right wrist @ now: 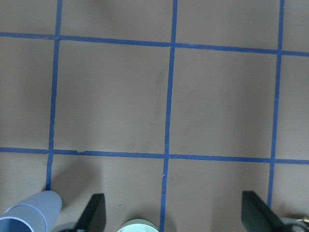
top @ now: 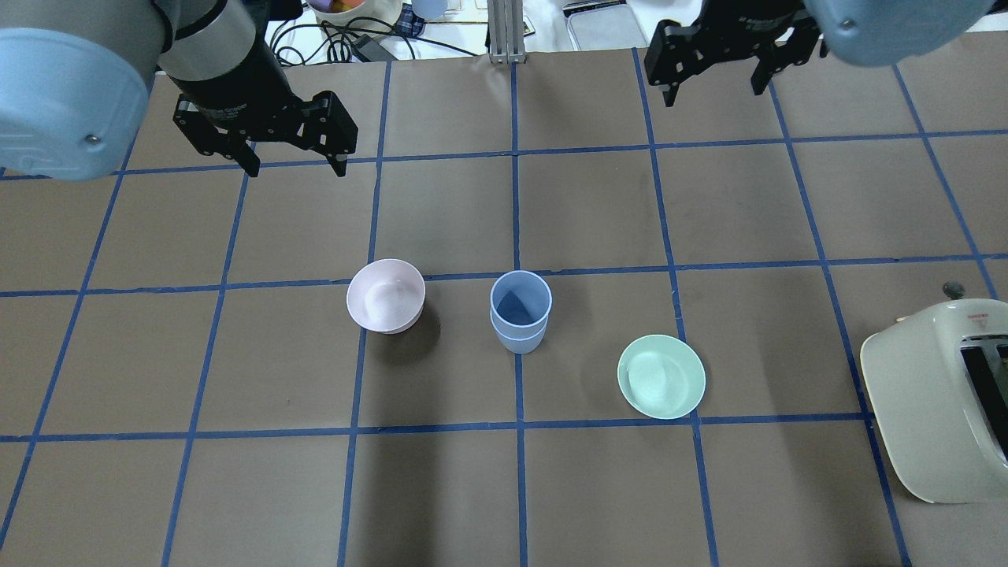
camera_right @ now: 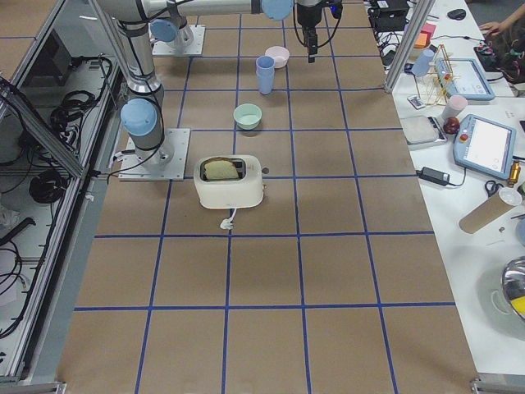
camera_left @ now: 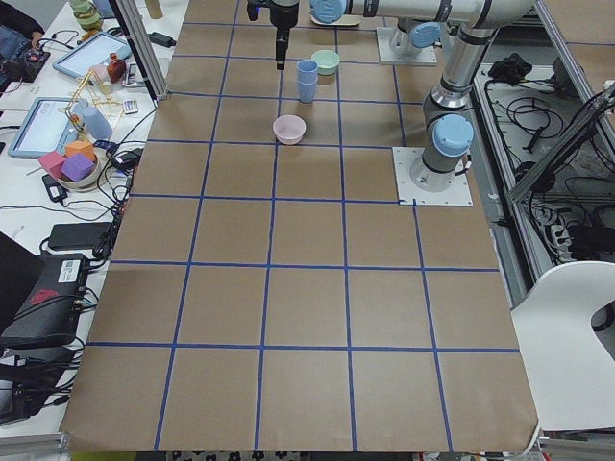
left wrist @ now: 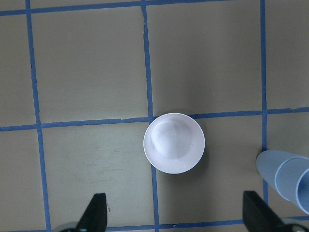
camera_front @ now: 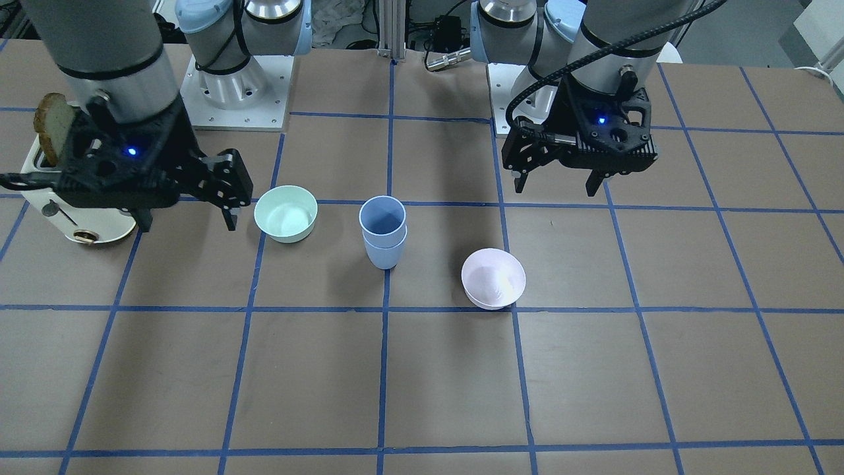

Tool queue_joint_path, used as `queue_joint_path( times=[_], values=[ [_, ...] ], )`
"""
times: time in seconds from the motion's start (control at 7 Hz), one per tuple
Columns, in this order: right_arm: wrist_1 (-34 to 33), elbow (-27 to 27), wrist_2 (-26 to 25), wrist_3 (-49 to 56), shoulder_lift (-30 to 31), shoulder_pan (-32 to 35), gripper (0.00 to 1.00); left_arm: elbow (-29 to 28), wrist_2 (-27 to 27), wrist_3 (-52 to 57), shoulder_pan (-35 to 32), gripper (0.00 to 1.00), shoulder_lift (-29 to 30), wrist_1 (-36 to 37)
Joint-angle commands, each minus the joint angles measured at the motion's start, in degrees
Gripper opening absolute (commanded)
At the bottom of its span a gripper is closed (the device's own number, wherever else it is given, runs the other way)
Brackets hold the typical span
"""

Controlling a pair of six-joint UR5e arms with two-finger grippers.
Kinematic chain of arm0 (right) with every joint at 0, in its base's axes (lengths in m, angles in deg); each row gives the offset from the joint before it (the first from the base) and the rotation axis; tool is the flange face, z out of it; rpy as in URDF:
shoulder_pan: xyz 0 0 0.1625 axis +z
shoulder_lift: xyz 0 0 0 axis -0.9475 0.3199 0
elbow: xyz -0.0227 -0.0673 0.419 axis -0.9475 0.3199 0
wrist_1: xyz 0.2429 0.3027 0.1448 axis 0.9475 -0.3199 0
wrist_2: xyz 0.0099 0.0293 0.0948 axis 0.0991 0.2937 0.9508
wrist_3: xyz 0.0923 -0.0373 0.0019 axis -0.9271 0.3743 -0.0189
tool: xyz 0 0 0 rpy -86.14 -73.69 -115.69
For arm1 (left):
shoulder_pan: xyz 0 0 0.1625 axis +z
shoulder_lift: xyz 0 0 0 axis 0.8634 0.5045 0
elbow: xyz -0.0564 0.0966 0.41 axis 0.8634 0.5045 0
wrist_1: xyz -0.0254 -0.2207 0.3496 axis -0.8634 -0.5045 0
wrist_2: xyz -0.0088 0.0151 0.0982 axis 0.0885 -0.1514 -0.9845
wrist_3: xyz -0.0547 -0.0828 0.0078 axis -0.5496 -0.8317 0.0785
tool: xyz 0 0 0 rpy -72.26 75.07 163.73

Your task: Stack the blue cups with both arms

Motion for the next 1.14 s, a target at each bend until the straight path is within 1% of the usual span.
queue_joint_path(
  times=[0.0, 0.29, 0.71, 1.0],
  values=[
    [2.1, -0.5, 0.2, 2.1, 0.5, -4.7, 1.00, -0.1, 0.0, 0.0, 0.0, 1.00, 0.0, 0.0],
    [1.5, -1.8, 2.8, 2.1, 1.2, -5.0, 1.00, 0.0, 0.0, 0.0, 0.0, 1.00, -0.1, 0.0],
    [2.4, -3.1, 2.6, 1.5, 3.3, -4.5, 1.00, -0.1, 0.1, -0.2, -0.1, 1.00, -0.1, 0.0],
    [2.3, -3.4, 2.5, 1.4, 3.5, -4.6, 1.00, 0.0, 0.1, -0.2, 0.0, 1.00, -0.4, -0.1]
  ],
)
